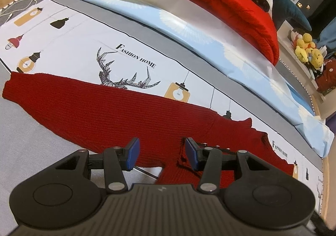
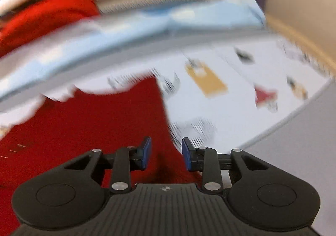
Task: Fold small clothes
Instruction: 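Grasp the other sleeve with the left gripper and fold it across the body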
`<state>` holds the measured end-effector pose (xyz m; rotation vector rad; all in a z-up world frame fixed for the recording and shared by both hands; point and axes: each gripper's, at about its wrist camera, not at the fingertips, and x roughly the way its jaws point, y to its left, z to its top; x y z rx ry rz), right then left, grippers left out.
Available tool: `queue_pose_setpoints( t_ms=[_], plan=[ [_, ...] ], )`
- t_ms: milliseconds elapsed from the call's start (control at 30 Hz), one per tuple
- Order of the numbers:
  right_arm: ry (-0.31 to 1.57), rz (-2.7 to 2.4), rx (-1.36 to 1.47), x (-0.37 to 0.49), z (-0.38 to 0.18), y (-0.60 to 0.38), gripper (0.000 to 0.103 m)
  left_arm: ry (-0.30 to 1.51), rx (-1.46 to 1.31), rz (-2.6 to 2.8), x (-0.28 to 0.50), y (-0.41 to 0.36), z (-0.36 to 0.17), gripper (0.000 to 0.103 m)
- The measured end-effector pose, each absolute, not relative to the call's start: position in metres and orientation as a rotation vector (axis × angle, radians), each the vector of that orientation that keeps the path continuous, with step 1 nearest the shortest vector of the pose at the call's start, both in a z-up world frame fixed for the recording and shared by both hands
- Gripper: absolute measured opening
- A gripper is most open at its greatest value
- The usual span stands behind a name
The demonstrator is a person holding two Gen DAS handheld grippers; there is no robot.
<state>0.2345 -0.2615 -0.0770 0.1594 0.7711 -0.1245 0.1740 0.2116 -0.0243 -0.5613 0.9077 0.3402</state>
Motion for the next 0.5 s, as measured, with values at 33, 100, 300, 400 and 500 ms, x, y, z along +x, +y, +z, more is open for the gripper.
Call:
queue_pose_setpoints(
  t_ms=[33,100,300,400,500],
  plan=[
    [0.753,-0.097,0.155,0.228,-0.062,-0.253,0.035,0.908,-0.556,0.345,0.174,0.211,-0.025,0.053],
    [0.698,-0.008,0.168,0.209,-0.031,-0.235,0.044,0.910,-0.546,0.352,0.174,0.210,-0.026,0.053],
    [0.524,0.114,0.119,0.169,-0.001,-0.192,0.056,0.932,-0.478,0.352,0.177,0.196,-0.036,0.053],
    [0.554,0.098,0.073,0.177,-0.023,-0.183,0.056,0.943,-0.437,0.358,0.178,0.191,-0.042,0.053],
    [0.613,0.130,0.085,0.187,-0.029,-0.176,0.056,0.943,-0.410,0.369,0.181,0.190,-0.046,0.053]
  ],
)
